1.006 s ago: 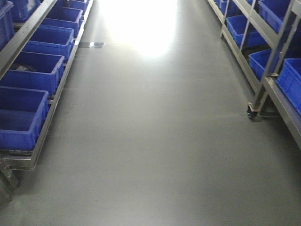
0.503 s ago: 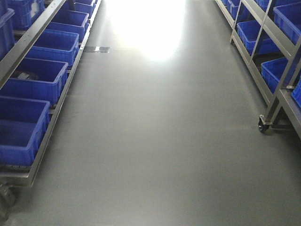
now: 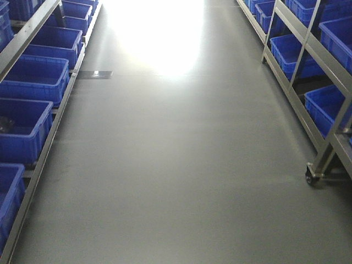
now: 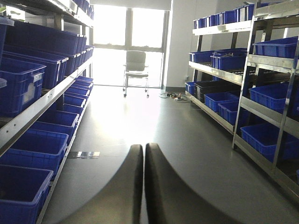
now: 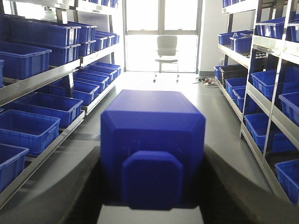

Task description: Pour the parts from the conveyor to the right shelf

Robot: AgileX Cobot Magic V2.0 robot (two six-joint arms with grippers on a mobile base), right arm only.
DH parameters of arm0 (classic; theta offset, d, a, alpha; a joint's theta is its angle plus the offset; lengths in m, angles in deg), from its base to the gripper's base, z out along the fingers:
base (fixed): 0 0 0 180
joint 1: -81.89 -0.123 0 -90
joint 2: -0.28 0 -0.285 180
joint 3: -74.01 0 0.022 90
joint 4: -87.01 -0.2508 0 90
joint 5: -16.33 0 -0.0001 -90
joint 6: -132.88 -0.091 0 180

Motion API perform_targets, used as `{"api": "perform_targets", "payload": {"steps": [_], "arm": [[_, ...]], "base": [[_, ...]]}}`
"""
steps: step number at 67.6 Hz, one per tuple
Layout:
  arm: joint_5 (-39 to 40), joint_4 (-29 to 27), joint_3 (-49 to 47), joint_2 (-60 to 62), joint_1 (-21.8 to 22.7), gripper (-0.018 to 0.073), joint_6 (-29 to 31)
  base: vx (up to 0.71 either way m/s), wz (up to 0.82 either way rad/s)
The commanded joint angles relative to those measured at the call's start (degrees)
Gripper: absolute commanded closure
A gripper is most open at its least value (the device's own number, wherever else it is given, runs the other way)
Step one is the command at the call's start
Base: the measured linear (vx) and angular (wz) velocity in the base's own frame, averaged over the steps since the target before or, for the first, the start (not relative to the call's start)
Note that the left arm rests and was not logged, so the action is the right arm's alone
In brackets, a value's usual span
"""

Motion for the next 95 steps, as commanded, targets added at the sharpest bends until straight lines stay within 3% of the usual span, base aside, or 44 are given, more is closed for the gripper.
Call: {"api": "perform_targets", "payload": {"steps": [1,95], "arm": [[4.6,0.2,-1.5,-0.7,0.1,0.0568,0.6],[4.6,0.2,-1.5,-0.7,0.2,0.0568,0.6]], "base": [[0.59,-0.04],[0.61,-0.06]]}}
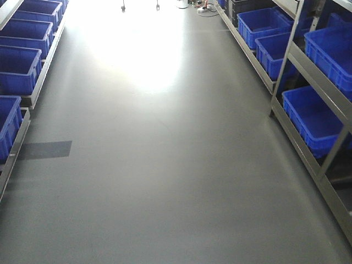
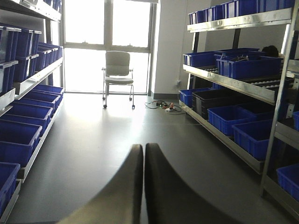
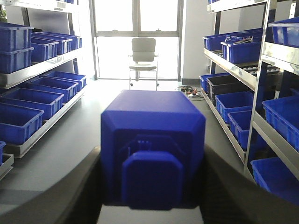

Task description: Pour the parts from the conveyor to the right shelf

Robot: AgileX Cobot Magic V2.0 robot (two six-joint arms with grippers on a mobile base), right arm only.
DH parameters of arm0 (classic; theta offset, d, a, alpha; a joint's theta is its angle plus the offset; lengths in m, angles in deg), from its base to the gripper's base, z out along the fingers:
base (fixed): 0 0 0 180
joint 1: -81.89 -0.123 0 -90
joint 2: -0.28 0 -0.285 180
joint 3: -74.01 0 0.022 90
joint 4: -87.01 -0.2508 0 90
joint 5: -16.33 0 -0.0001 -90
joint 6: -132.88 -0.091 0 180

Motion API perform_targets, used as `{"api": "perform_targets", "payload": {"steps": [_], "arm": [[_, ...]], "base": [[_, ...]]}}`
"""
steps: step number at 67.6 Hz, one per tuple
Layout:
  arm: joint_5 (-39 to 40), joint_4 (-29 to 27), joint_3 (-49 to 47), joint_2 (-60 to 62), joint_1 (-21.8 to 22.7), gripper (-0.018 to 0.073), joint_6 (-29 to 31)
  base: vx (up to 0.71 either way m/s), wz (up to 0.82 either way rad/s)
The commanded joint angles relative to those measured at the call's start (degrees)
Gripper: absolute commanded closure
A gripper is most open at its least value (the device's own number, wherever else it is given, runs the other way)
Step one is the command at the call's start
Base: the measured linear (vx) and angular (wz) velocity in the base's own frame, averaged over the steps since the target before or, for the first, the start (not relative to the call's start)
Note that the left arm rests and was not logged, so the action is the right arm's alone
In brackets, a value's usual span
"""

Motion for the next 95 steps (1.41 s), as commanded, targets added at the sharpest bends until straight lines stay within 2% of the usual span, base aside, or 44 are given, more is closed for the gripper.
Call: {"api": "perform_targets", "payload": {"steps": [1,62,77,95], "arm": [[4.6,0.2,-1.5,-0.7,0.2,0.0568,0.6],[4.6,0.2,-1.5,-0.7,0.1,0.0568,0.6],[4.6,0.2,-1.5,-0.7,0.1,0.0568,0.6],[4.6,0.2,-1.5,-0.7,0.1,0.0568,0.6]], "base": [[0.58,0.04],[0.54,0.13],[0.41,0.56],[0.33,0.95]]}}
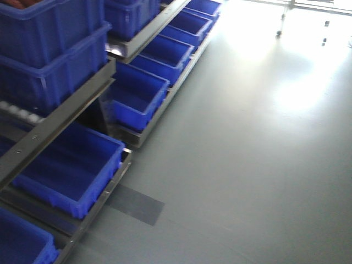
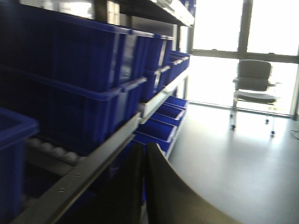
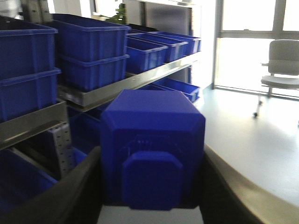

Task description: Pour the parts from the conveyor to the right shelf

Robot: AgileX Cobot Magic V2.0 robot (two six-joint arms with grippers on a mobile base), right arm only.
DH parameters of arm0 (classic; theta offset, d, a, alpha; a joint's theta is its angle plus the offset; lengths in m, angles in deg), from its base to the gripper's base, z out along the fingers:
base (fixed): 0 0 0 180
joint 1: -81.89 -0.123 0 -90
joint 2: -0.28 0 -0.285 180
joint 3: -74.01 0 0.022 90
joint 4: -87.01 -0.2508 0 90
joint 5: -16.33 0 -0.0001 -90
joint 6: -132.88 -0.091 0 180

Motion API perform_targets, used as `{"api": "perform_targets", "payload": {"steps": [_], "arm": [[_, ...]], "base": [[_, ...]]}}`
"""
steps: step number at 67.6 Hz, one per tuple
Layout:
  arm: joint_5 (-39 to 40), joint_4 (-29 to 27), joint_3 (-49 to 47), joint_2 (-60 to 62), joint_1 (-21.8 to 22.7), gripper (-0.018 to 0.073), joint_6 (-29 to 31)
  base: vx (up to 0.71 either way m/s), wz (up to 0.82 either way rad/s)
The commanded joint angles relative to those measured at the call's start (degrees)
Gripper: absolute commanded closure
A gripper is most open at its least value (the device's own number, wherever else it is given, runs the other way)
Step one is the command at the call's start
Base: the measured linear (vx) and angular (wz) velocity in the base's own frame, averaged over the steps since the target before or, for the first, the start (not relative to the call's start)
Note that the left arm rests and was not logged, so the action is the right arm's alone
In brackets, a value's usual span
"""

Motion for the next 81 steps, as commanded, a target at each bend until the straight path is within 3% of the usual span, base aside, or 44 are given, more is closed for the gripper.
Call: {"api": "perform_targets", "payload": {"steps": [1,43,81], "arm": [[4.6,0.2,-1.5,-0.7,0.1,0.0568,0.6],[4.6,0.2,-1.5,-0.7,0.1,0.0568,0.6],[4.6,0.2,-1.5,-0.7,0.1,0.0568,0.6]], "base": [[0.28,1.07],[0.23,0.91],[0.16,0.66]]}}
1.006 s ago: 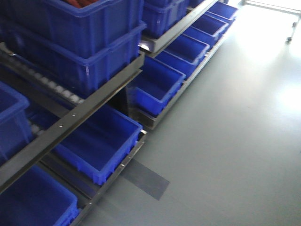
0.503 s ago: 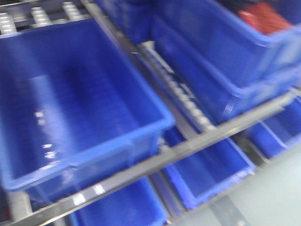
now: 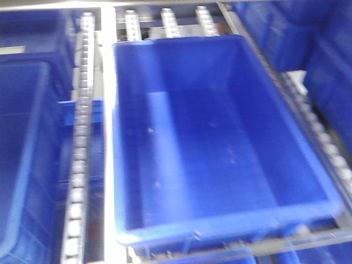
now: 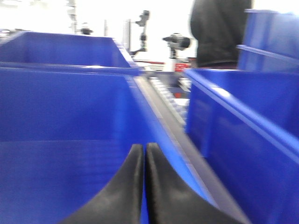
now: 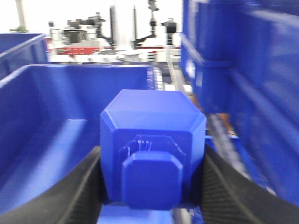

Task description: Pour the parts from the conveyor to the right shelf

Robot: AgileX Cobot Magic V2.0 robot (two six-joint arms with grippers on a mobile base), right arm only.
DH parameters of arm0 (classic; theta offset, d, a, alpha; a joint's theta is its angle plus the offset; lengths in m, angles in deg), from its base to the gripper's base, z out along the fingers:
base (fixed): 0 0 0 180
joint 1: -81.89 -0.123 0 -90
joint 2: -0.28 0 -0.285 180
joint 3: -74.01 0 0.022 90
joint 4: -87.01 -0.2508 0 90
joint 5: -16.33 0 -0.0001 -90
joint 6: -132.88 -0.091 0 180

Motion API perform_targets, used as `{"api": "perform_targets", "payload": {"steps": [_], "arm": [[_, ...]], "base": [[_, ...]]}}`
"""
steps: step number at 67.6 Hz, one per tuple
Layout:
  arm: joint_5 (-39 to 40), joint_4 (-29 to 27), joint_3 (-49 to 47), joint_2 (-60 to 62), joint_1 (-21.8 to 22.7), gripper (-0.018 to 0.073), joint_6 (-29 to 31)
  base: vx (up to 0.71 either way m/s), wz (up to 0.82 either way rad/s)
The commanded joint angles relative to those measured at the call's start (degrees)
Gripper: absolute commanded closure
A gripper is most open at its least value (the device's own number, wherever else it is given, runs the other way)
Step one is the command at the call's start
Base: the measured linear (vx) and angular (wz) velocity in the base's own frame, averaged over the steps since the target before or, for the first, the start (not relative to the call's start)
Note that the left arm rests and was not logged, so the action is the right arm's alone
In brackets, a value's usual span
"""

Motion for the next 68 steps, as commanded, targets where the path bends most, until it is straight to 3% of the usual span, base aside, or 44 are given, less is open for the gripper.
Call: {"api": "perform_targets", "payload": {"steps": [1,68], "arm": [[4.6,0.2,-1.5,-0.7,0.1,0.0568,0.6],[4.6,0.2,-1.5,-0.7,0.1,0.0568,0.6]], "base": [[0.13,0.41],[0.08,0.13]]}}
